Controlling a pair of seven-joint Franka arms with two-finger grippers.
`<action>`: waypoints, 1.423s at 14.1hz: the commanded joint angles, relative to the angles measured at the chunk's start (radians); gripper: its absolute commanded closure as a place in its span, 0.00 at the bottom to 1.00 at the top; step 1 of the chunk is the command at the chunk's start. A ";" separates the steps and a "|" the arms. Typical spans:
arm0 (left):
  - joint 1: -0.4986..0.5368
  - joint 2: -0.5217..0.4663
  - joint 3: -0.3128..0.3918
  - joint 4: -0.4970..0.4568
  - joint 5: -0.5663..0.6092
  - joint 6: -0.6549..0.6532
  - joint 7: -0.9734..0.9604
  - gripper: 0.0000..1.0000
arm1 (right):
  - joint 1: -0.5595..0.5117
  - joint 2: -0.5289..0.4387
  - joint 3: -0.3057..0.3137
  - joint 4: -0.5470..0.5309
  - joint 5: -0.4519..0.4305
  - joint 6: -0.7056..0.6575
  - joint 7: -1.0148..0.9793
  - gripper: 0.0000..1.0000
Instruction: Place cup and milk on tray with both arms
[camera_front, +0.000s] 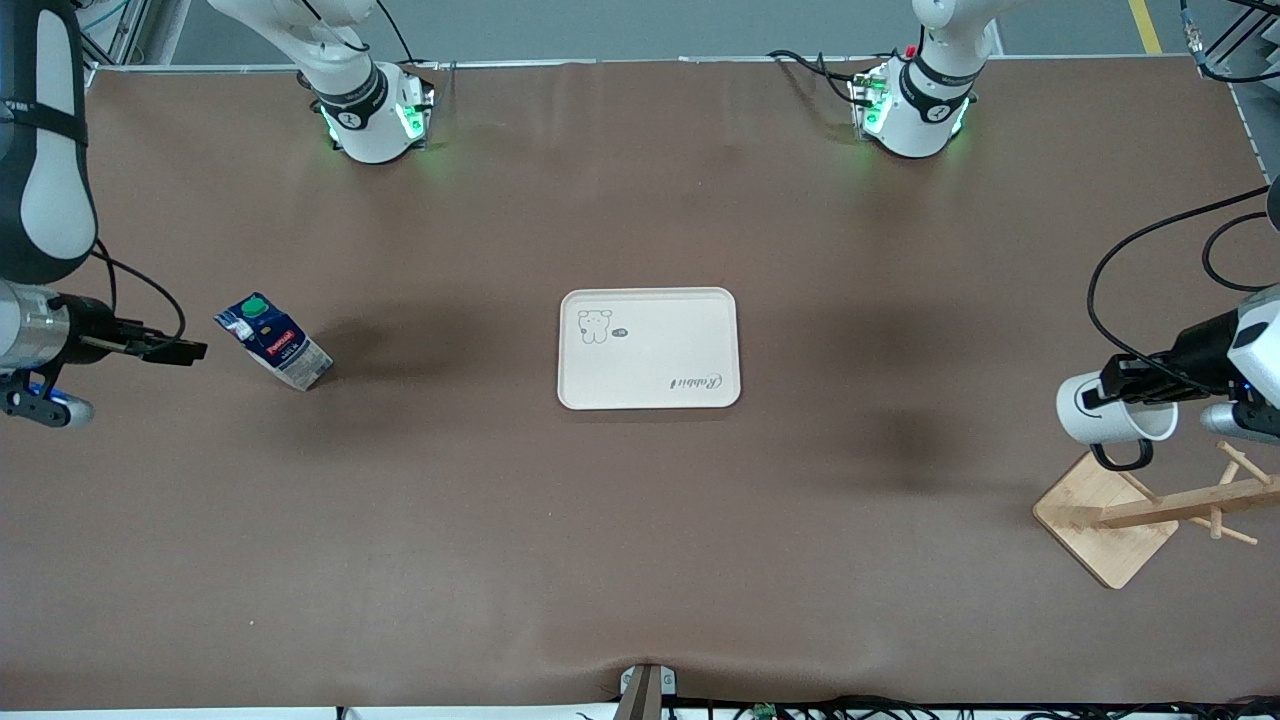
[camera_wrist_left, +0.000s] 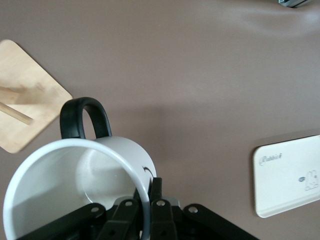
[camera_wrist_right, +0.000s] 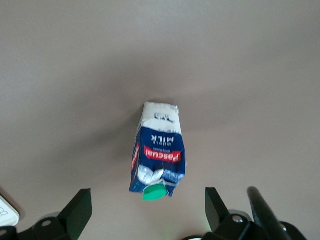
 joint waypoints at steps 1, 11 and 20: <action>-0.004 -0.024 -0.050 -0.002 -0.009 -0.026 -0.087 1.00 | 0.011 -0.128 0.008 -0.201 -0.053 0.156 0.062 0.00; -0.382 0.069 -0.139 0.039 0.261 -0.007 -0.739 1.00 | 0.006 -0.237 0.008 -0.460 -0.053 0.352 0.118 0.00; -0.677 0.198 -0.131 -0.017 0.369 0.140 -1.146 1.00 | 0.006 -0.275 0.009 -0.602 -0.053 0.517 0.137 0.00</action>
